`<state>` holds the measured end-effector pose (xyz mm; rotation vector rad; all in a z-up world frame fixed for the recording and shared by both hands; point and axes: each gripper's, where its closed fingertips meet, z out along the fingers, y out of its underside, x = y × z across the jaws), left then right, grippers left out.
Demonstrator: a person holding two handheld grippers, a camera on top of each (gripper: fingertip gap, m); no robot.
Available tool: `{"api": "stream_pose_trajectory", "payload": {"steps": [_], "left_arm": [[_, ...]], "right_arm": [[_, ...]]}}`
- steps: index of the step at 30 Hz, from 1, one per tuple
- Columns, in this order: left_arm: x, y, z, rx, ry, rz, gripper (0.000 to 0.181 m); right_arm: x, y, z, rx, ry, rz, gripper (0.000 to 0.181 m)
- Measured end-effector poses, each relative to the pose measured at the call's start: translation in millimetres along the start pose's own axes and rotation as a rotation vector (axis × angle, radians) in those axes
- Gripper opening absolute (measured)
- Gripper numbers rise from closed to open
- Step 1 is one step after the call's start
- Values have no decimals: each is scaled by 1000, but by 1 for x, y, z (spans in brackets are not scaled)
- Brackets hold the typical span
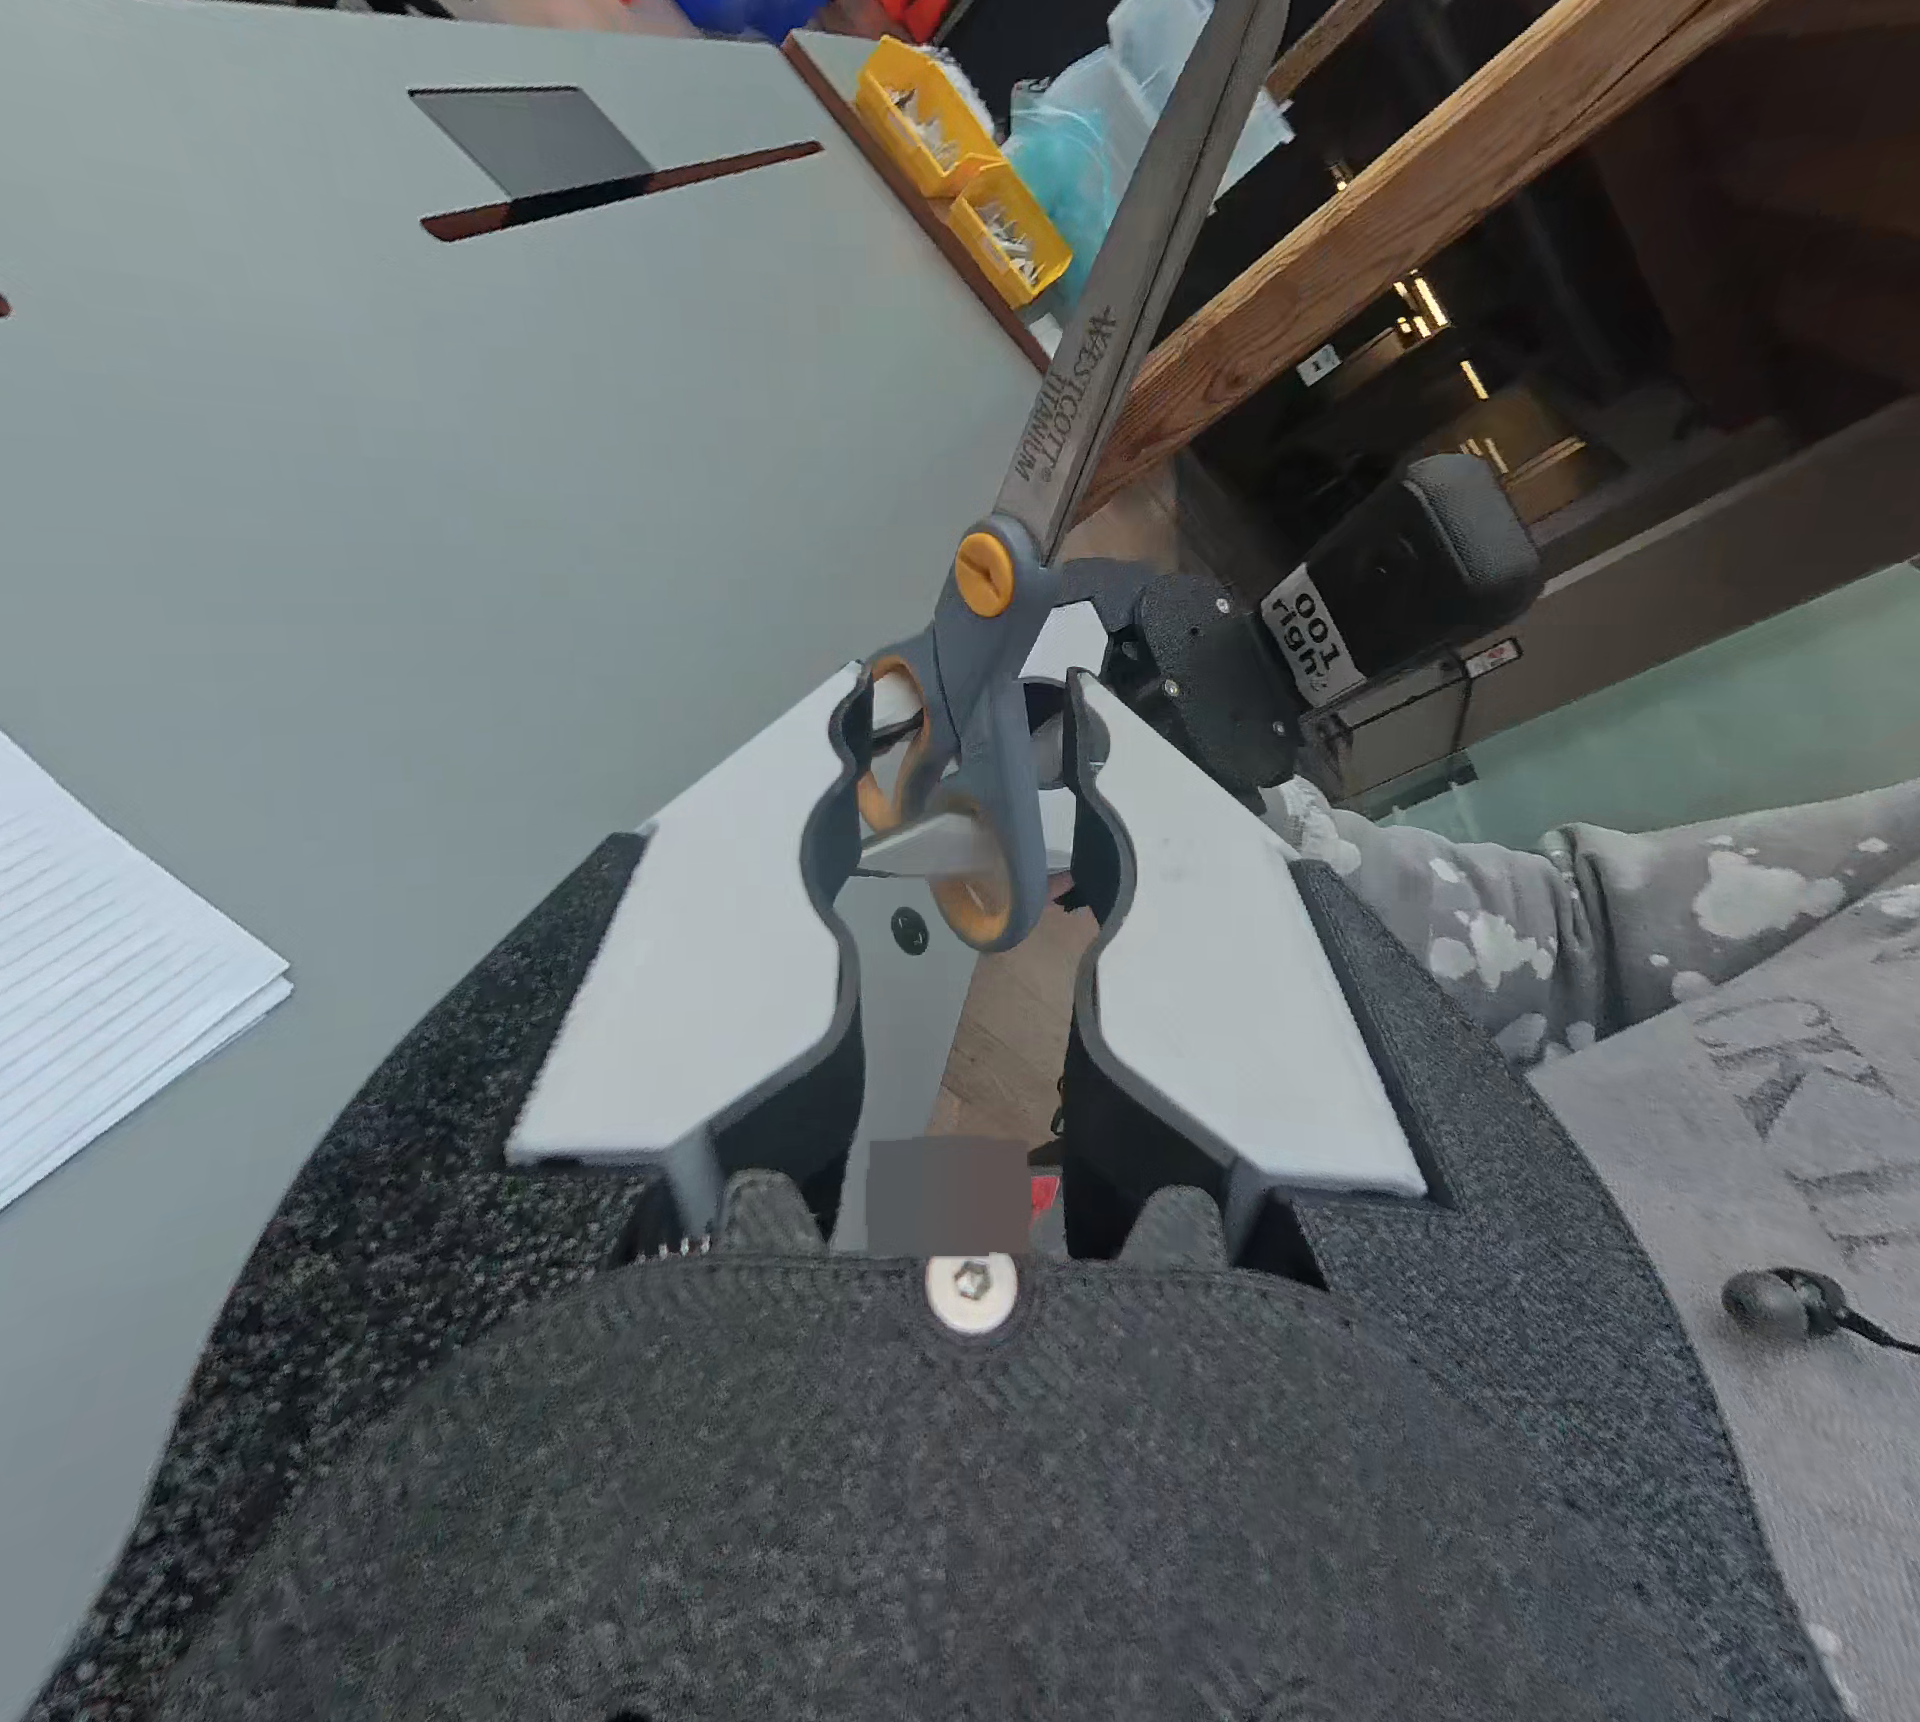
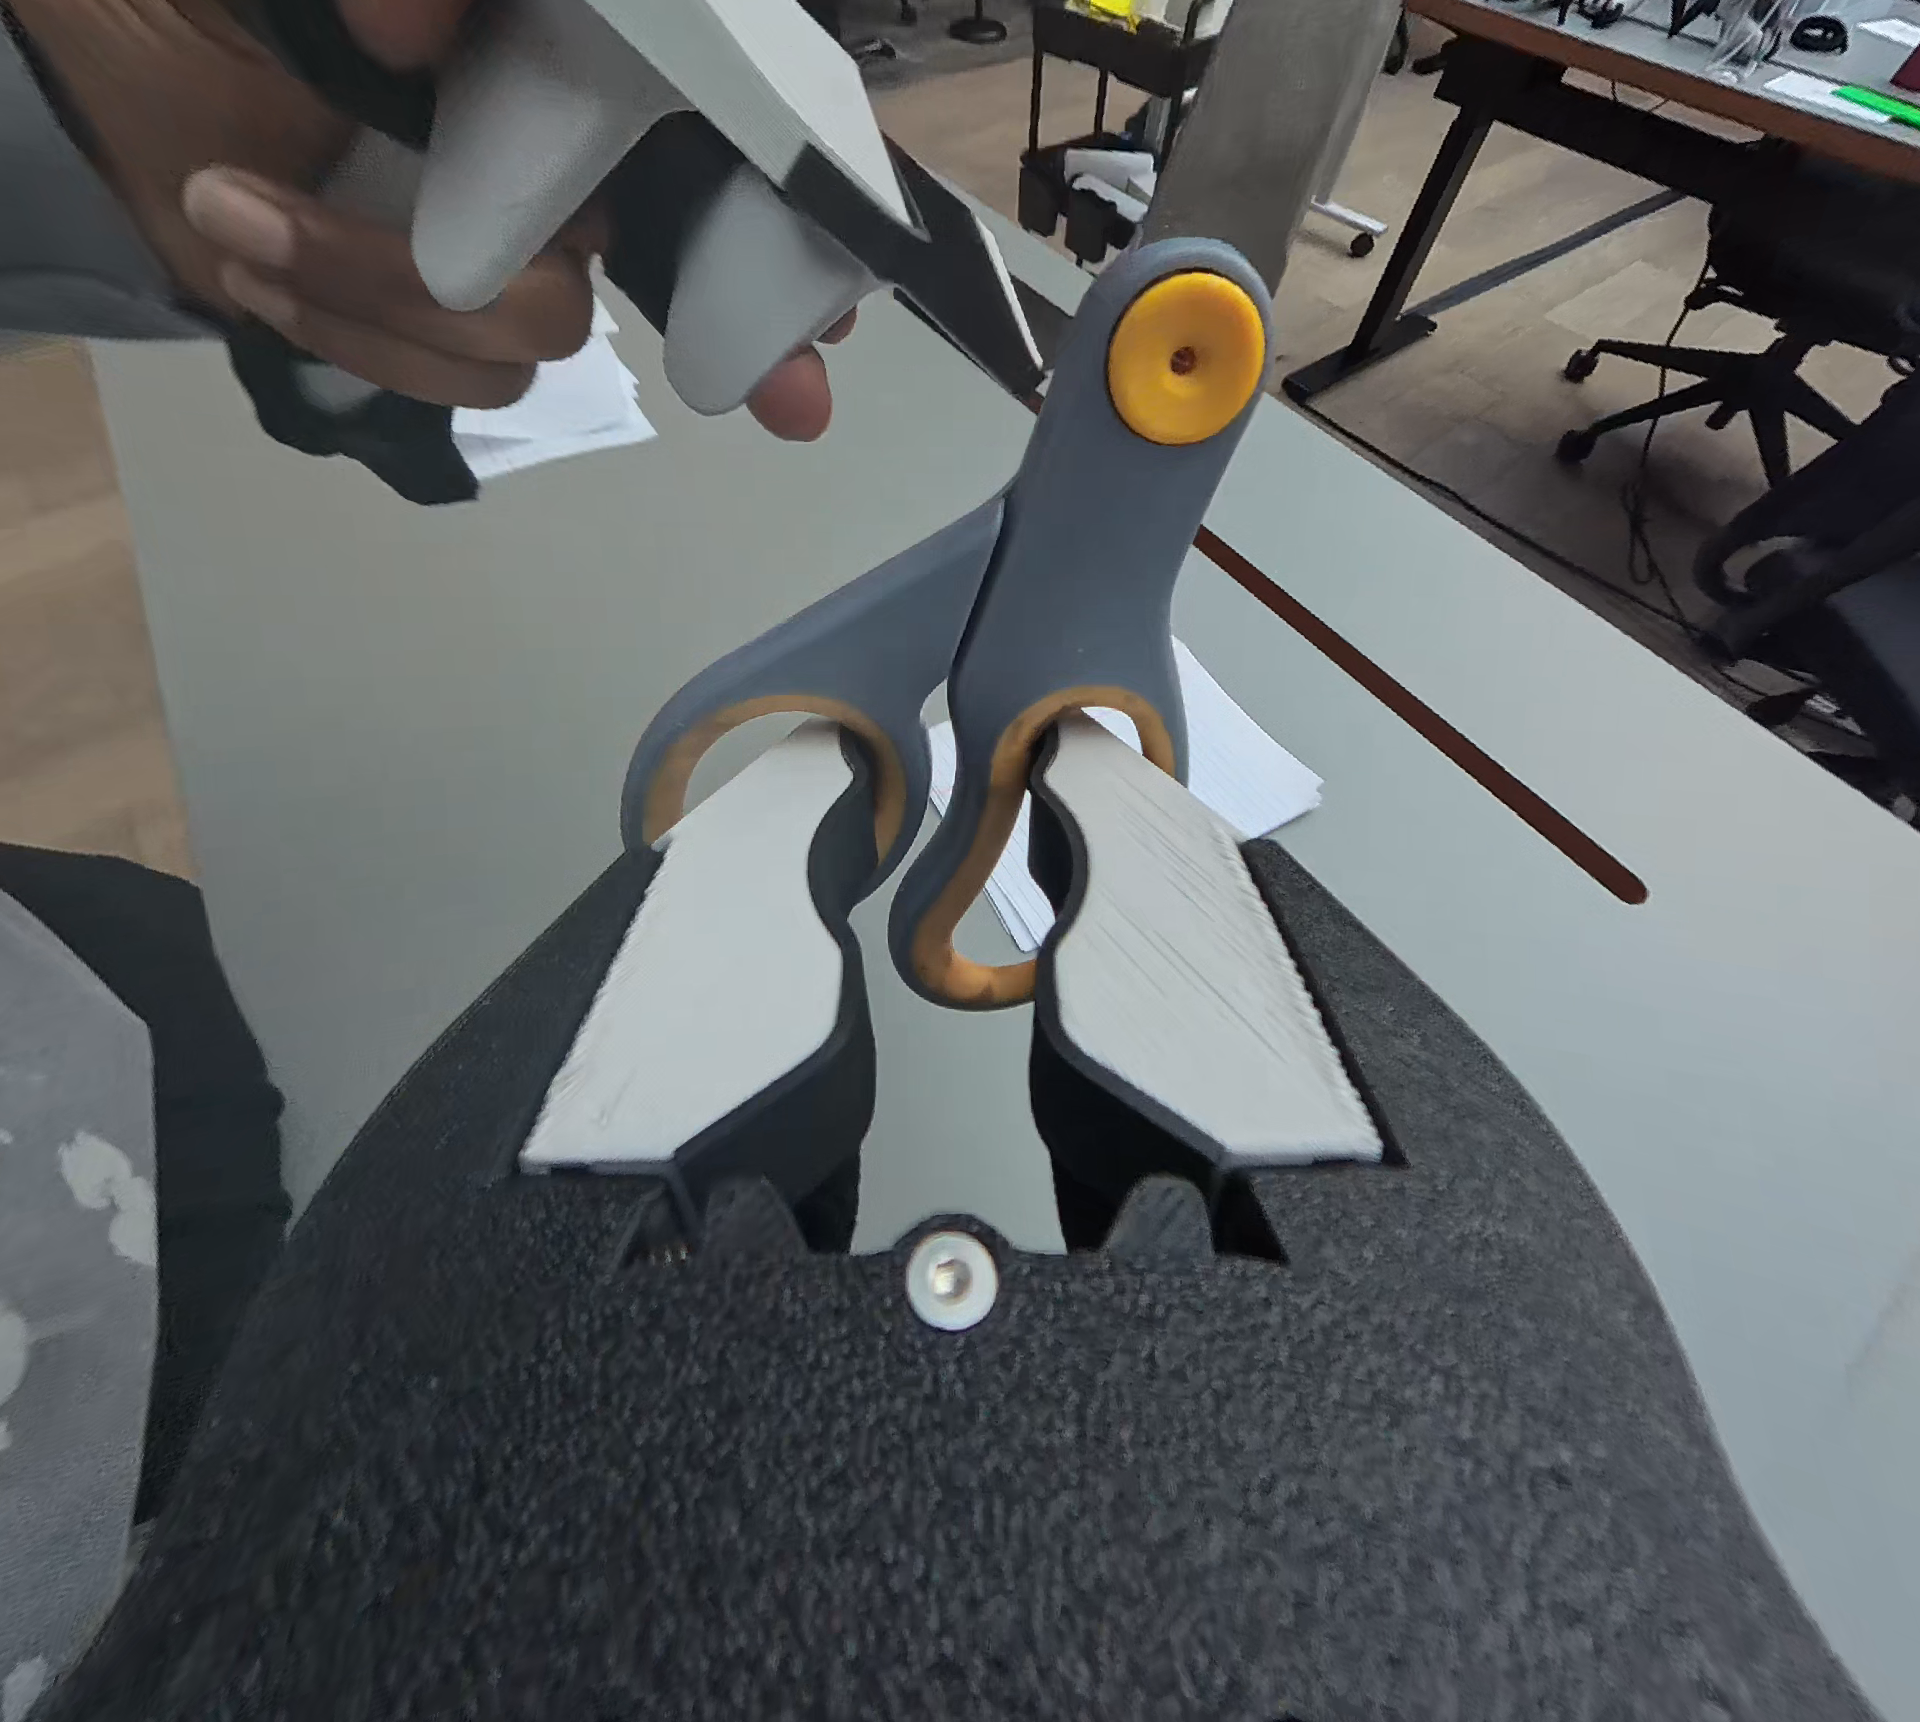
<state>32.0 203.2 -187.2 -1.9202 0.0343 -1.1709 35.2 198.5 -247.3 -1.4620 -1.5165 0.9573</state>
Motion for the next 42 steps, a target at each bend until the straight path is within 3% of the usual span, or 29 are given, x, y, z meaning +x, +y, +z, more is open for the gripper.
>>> {"api": "stream_pose_trajectory", "payload": {"steps": [3,4,9,14,19,24,28,30,32,36,38,42], "left_arm": [[-8,22,17,-69,-133,-56,35],[-10,26,22,-63,-164,-67,26],[-38,33,27,61,-366,-188,15],[-49,32,14,219,-341,-440,21],[-48,34,-3,313,-308,-592,16],[-43,42,-11,298,-366,-578,16],[-43,43,-13,263,-413,-559,16],[-43,38,-14,274,-396,-564,17],[-38,30,-12,267,-367,-527,17],[-14,9,-1,210,-237,-352,27],[-1,-15,-7,272,-162,-276,42],[-42,-20,-33,185,-394,-1,57]], "right_arm": [[1,11,7,-79,36,-135,23],[2,15,9,-115,55,-190,23],[12,35,27,-239,113,-265,23],[6,33,44,-262,119,-223,27],[-10,28,55,-266,104,-114,28],[-29,33,55,-374,-56,-30,31],[-26,39,60,-431,-64,-157,35],[-17,32,67,-354,5,-233,32],[-8,16,68,-179,54,-262,30],[-6,-8,48,63,-7,-63,20],[0,-8,36,108,-23,7,20],[8,-11,4,195,-100,157,20]]}}
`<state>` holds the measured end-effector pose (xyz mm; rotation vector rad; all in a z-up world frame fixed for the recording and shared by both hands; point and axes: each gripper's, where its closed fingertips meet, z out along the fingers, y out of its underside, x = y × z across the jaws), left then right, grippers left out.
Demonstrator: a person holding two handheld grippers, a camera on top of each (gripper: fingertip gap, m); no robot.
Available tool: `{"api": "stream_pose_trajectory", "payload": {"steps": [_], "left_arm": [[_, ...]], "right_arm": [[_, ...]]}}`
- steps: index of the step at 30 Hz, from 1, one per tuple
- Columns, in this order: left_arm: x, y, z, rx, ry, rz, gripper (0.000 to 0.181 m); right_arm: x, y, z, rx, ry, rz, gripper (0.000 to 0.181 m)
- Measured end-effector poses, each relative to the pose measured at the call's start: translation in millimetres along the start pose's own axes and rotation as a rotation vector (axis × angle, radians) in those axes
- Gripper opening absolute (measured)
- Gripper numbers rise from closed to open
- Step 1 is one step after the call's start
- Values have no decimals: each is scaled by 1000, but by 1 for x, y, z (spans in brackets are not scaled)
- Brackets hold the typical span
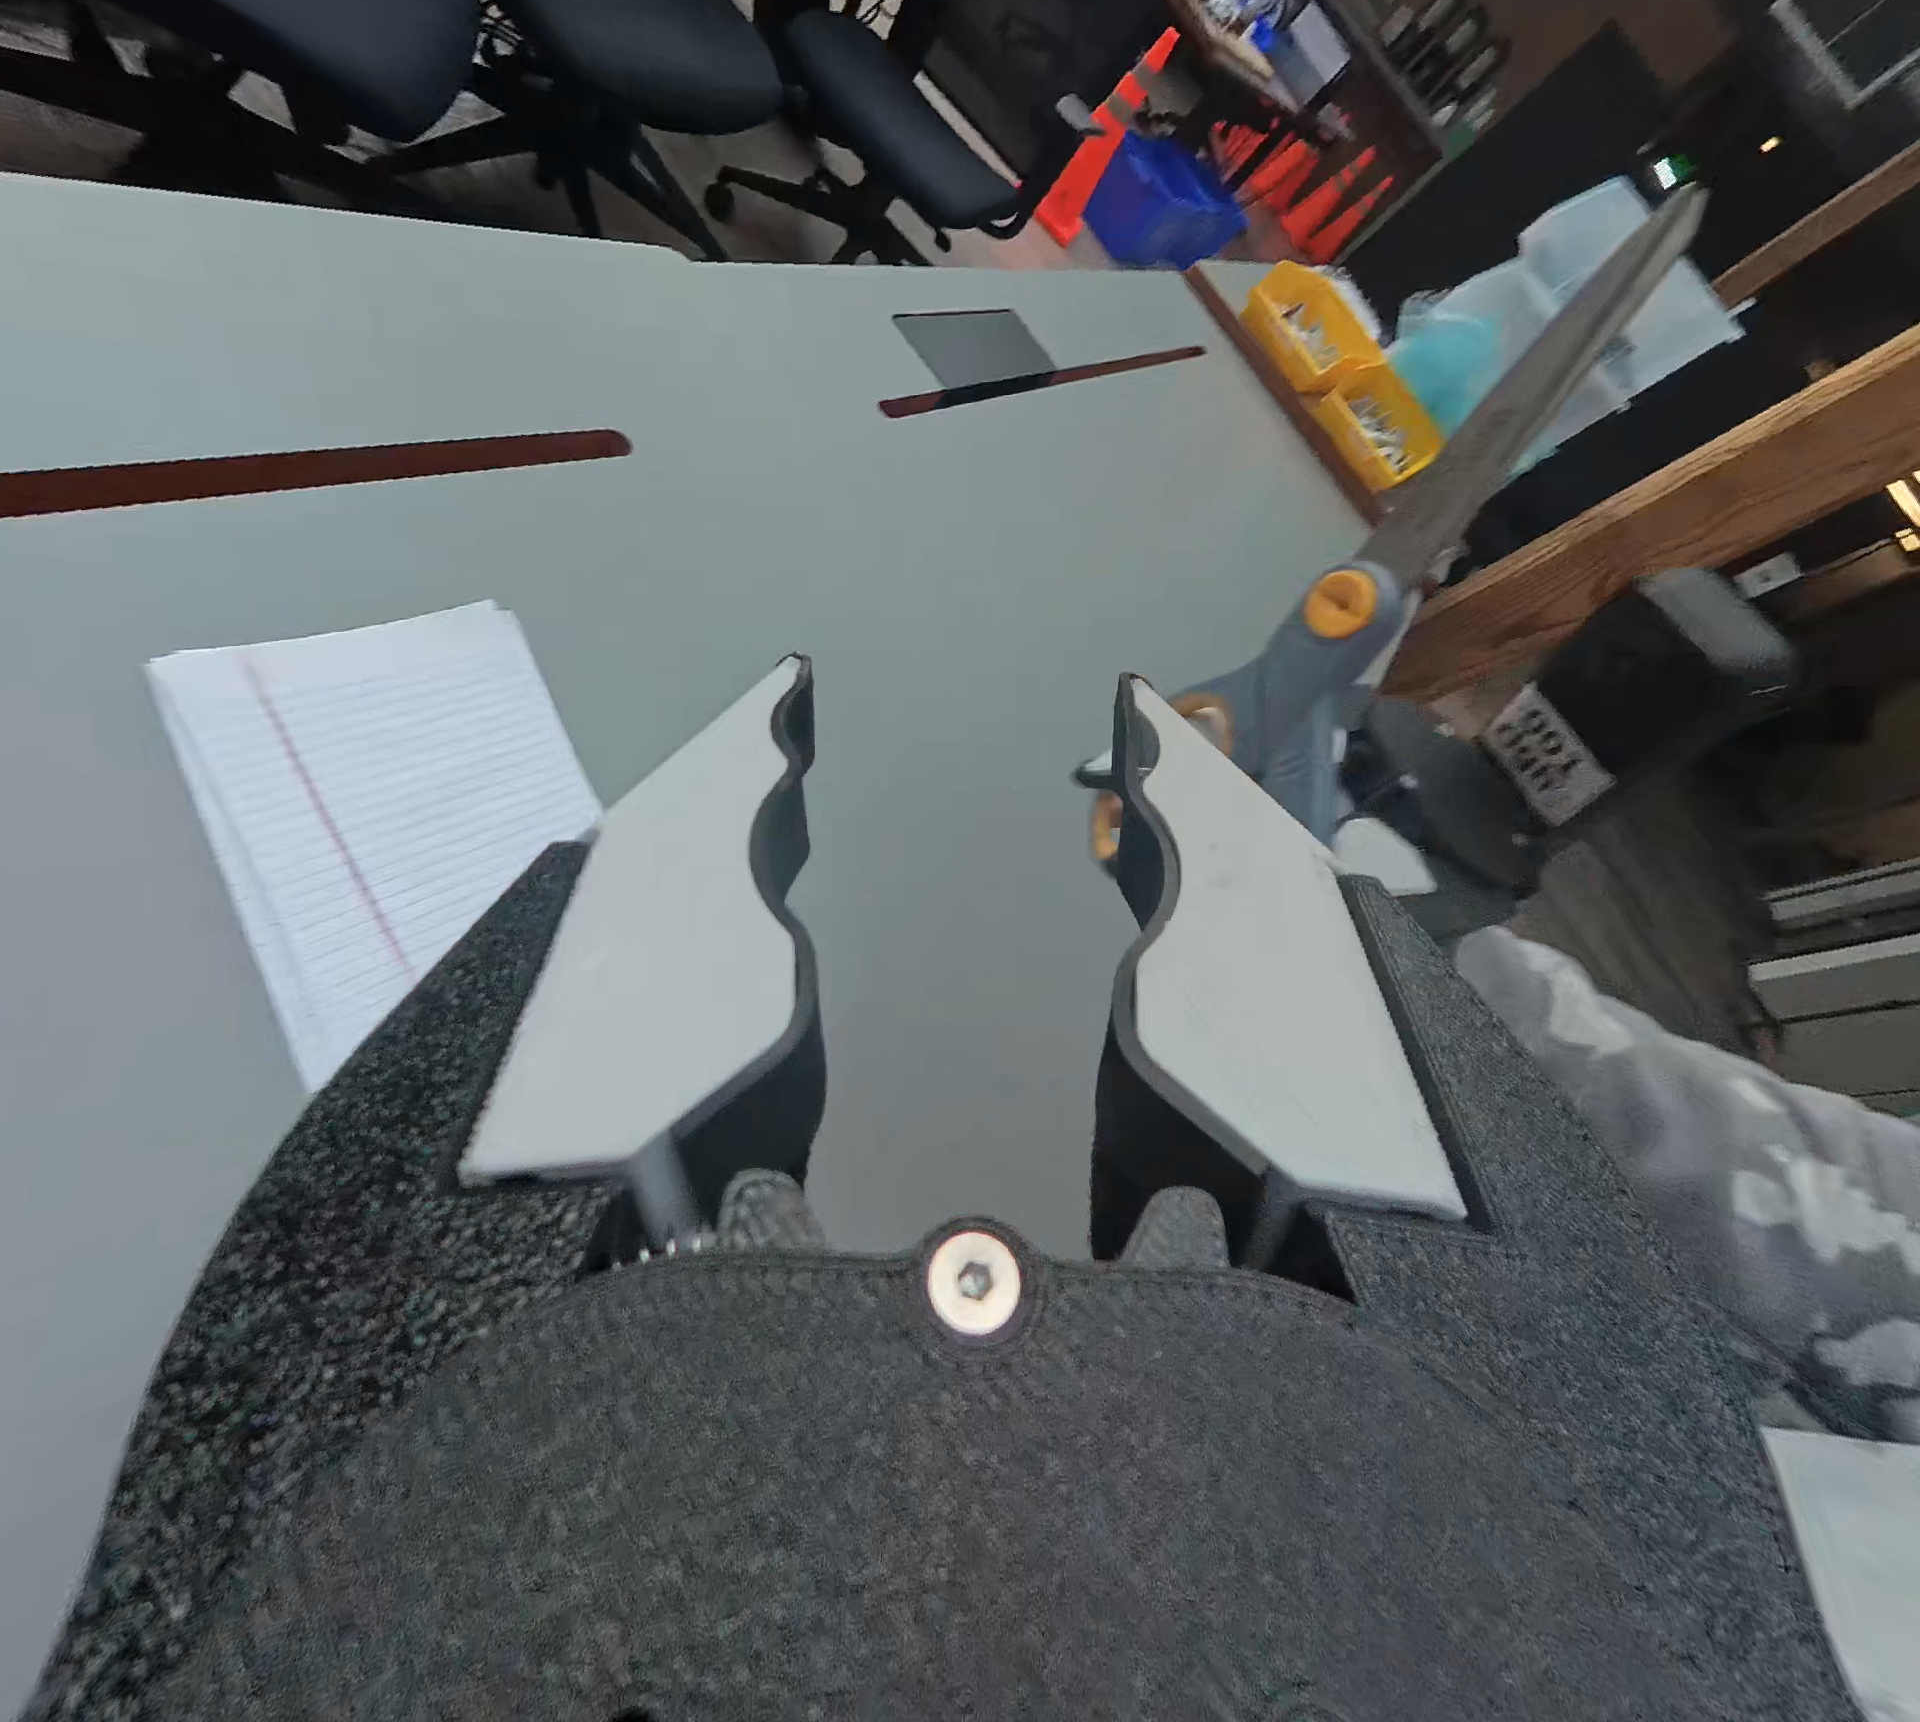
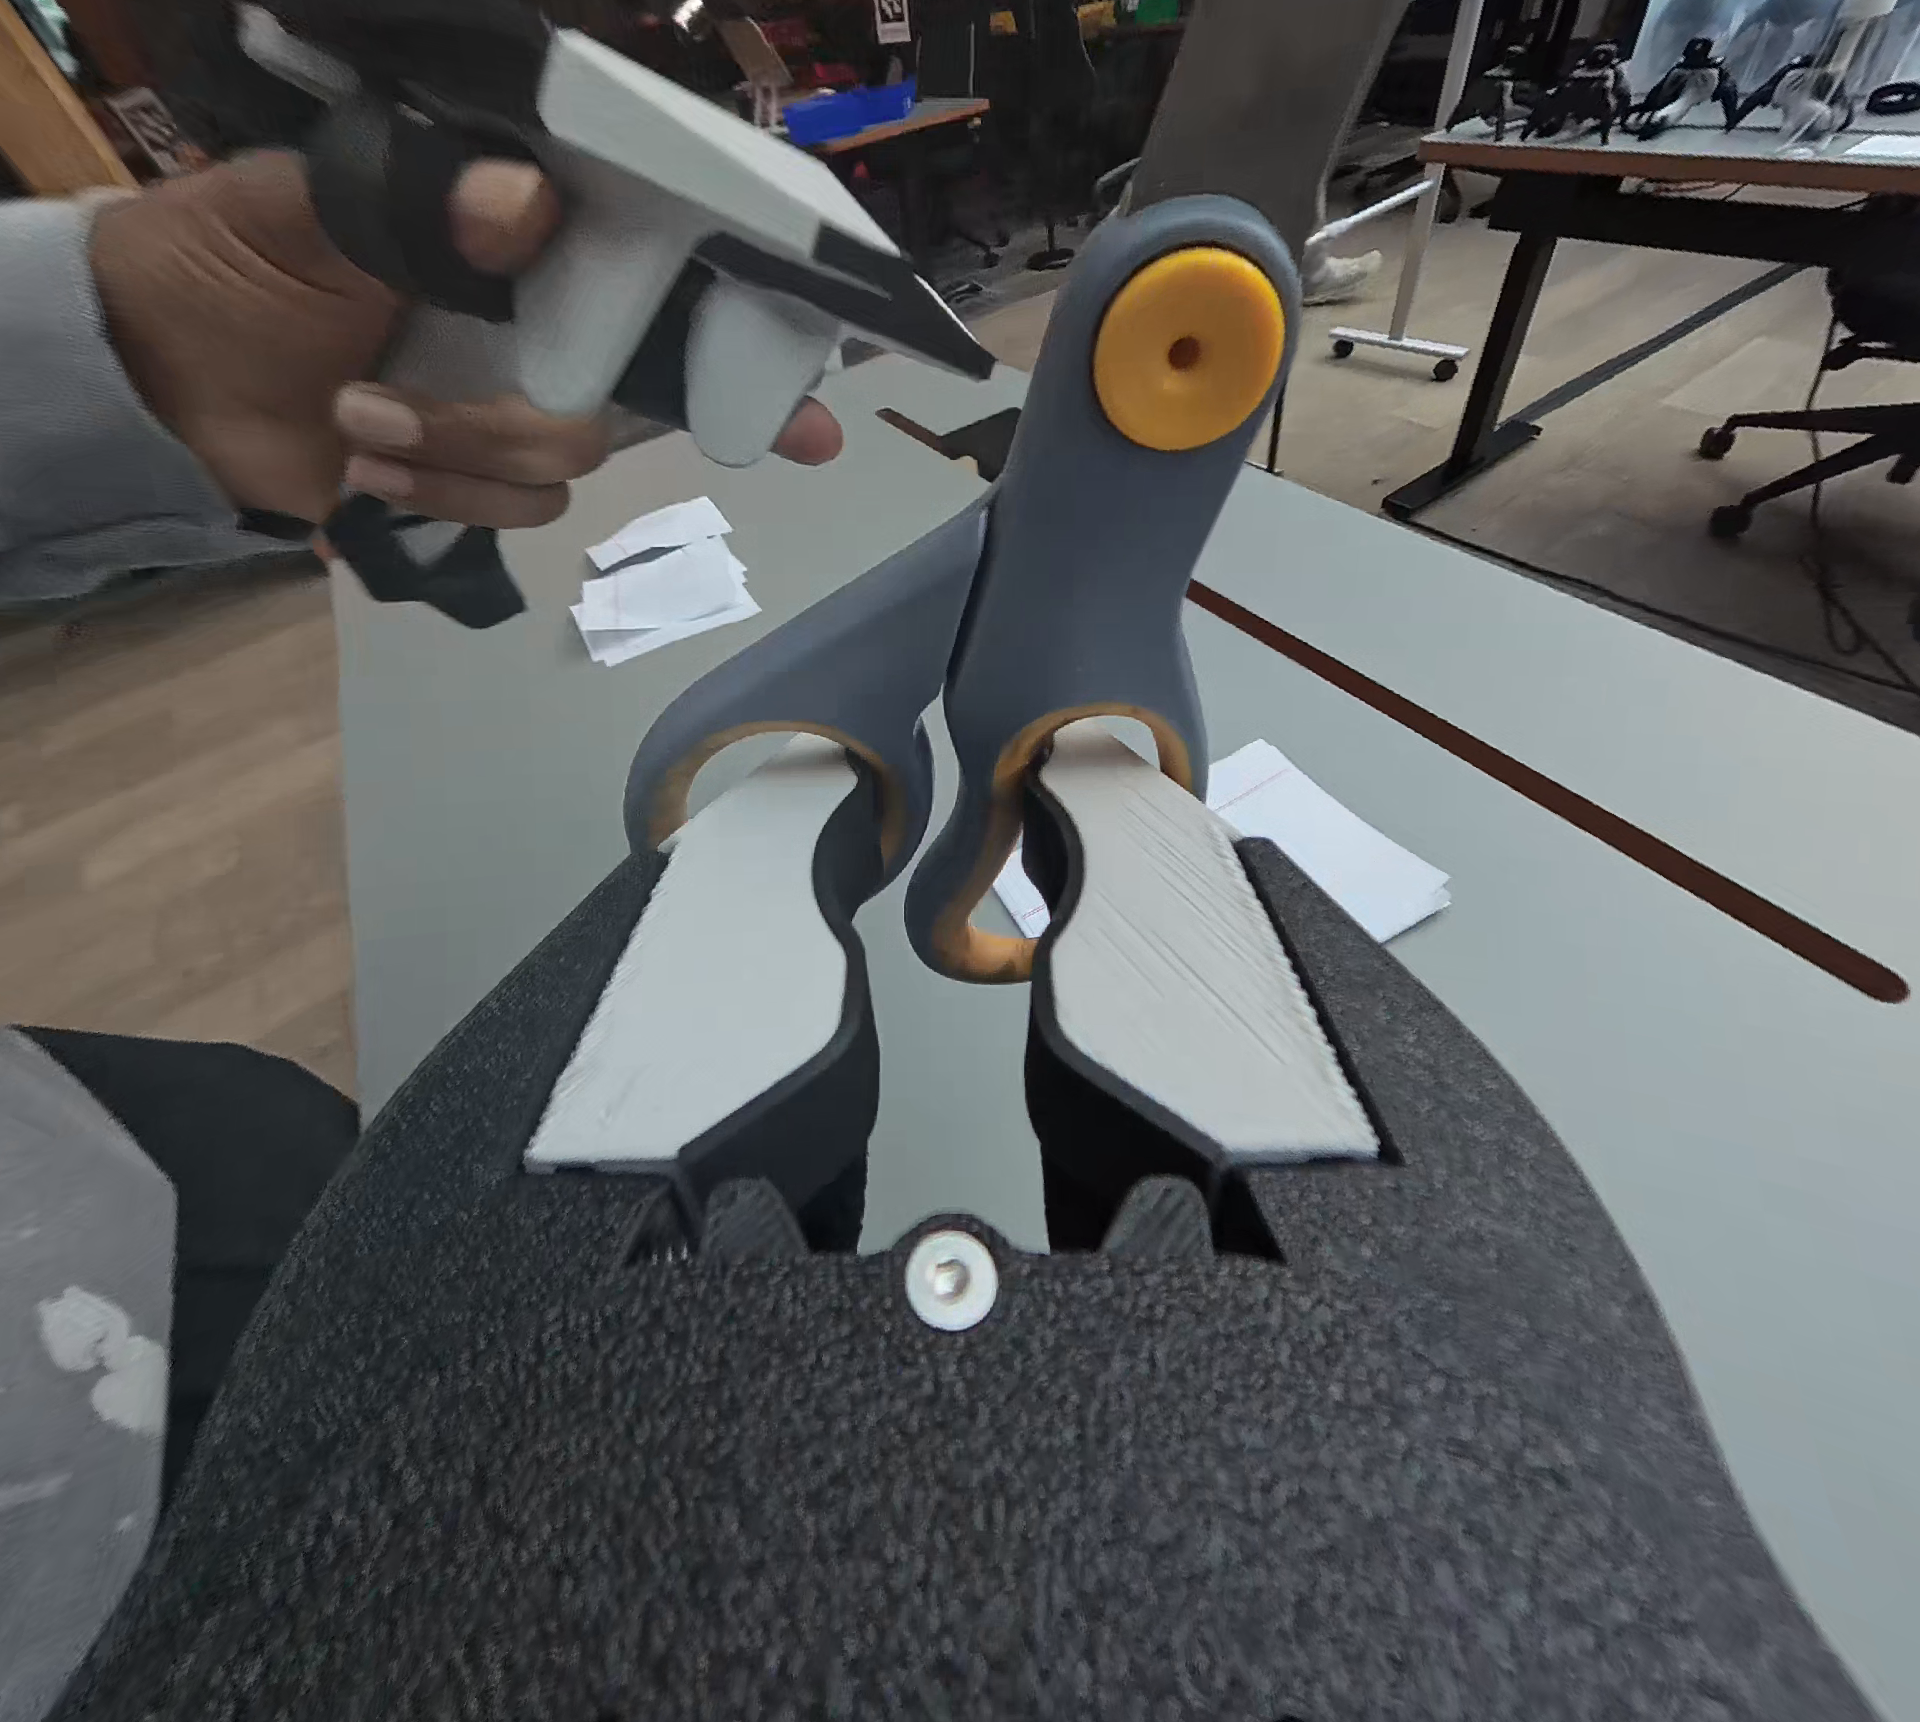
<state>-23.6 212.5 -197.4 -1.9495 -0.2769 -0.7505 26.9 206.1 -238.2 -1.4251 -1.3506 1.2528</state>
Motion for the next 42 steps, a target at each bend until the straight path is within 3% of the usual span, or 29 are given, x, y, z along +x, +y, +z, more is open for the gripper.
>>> {"api": "stream_pose_trajectory", "payload": {"steps": [8,13,17,22,27,33,37,42], "left_arm": [[-167,53,13,-267,-309,135,66],[-219,83,38,-380,-357,158,66],[-248,105,58,-449,-383,158,67],[-265,119,85,-481,-399,186,63],[-252,121,119,-488,-338,360,64],[-247,123,151,-611,-218,556,81],[-249,134,157,-718,-171,660,90],[-251,138,156,-720,-165,720,89]], "right_arm": [[11,-20,-63,105,-50,125,21],[20,-33,-82,142,-21,156,24],[25,-37,-83,147,-19,176,38],[35,-29,-80,120,-11,183,39],[42,-17,-79,65,-15,178,39],[50,-6,-81,6,-20,194,40],[55,1,-81,-57,-17,176,45],[59,9,-81,-148,-30,147,52]]}}
